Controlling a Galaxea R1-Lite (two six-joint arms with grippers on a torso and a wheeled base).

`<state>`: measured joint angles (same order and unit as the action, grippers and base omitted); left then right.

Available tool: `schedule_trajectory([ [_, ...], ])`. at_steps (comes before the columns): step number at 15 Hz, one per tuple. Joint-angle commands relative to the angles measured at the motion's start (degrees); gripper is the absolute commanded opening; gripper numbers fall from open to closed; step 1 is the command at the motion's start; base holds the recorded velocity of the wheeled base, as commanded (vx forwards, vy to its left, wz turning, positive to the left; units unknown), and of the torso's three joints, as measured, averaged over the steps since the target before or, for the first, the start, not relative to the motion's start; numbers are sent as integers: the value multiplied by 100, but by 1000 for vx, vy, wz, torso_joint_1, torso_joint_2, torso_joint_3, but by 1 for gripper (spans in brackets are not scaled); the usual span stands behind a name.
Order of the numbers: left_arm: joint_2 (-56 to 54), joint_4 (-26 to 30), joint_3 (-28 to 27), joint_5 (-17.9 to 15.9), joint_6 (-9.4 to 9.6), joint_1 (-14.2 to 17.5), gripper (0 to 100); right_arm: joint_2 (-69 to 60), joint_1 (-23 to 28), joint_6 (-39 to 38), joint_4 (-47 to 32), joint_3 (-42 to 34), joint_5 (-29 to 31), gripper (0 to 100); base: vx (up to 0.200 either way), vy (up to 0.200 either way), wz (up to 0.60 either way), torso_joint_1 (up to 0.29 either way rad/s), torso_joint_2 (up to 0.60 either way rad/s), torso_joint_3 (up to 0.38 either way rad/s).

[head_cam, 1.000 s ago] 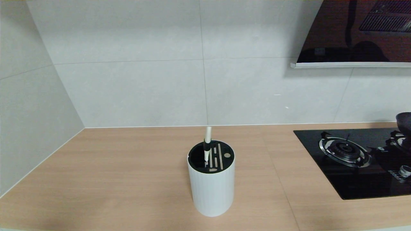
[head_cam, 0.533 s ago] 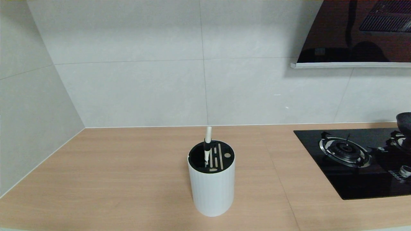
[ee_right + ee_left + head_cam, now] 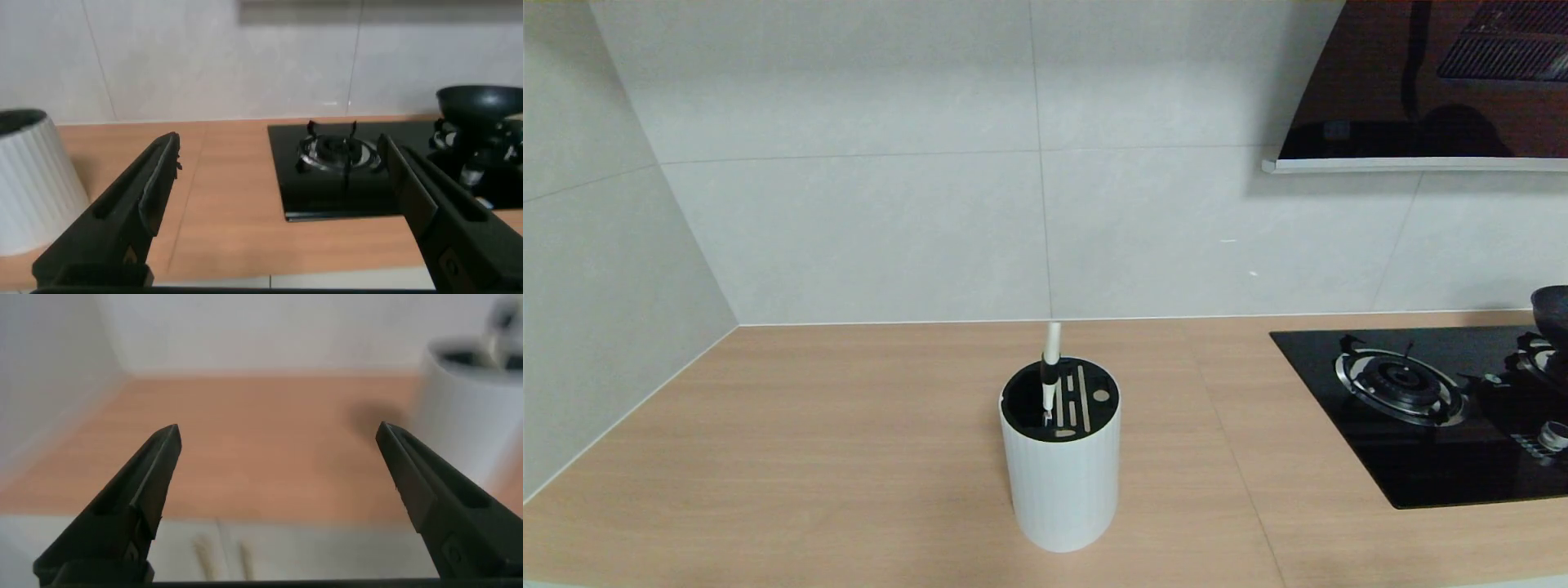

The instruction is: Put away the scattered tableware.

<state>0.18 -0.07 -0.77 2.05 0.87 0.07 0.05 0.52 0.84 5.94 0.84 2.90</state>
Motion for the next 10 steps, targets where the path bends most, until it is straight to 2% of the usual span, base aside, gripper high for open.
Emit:
schedule_trajectory([
  [1, 70, -10, 77, -11, 54, -25, 100, 4, 0, 57, -585, -84, 0, 100, 0, 0, 0, 0, 0, 0],
  [2, 8, -10, 77, -38, 160, -16, 100, 4, 0, 4, -699, -67, 17, 100, 0, 0, 0, 0, 0, 0],
  [3, -1, -1, 77, -38, 151, -16, 100, 4, 0, -5, -602, -84, 9, 100, 0, 0, 0, 0, 0, 0],
  [5, -1, -10, 77, -38, -95, -16, 100, 4, -8, -14, -620, -84, -79, 100, 0, 0, 0, 0, 0, 0],
  [10, -1, -10, 77, -38, -95, -16, 100, 13, -17, -58, -620, -84, -237, 100, 0, 0, 0, 0, 0, 0],
])
